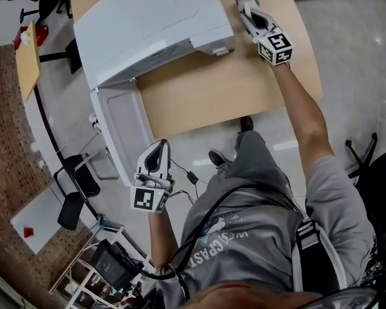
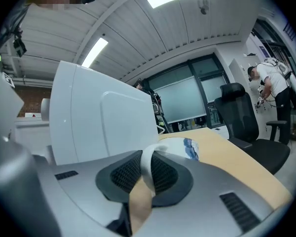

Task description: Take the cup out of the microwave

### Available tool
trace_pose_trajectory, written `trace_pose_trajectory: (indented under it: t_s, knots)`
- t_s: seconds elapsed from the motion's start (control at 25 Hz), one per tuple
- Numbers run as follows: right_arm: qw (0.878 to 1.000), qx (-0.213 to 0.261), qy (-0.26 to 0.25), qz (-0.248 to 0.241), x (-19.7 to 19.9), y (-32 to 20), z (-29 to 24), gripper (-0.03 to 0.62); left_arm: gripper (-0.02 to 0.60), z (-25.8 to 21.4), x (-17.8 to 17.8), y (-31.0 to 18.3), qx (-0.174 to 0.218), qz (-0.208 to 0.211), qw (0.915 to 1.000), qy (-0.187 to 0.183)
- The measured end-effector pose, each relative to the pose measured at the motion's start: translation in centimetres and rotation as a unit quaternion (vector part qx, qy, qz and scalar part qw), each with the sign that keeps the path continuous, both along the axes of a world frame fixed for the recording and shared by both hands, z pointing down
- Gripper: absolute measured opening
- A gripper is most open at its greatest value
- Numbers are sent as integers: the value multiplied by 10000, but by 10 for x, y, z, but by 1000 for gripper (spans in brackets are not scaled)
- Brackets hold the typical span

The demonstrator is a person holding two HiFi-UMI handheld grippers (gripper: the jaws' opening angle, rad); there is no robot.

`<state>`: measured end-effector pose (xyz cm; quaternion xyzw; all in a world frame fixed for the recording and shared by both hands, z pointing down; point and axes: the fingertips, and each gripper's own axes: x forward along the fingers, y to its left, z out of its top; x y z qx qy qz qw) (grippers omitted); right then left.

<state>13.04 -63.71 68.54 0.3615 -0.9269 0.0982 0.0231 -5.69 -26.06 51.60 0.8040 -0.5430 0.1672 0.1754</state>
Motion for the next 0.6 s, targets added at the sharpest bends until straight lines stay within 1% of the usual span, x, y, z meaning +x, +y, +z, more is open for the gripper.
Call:
trace_pose_trajectory:
  t_s: [0.2, 0.36, 0.6]
  knots:
    - [9999, 82, -126, 14, 3, 10, 3, 54, 43, 9, 2, 1, -77, 13, 10000, -12]
    - [9999, 120, -82, 40, 7, 18, 7, 54, 43, 15, 7, -1, -91, 70, 9999, 18]
    - [9998, -131, 103, 83, 14, 34, 19, 54, 43, 14, 11, 2, -74, 148, 9999, 27]
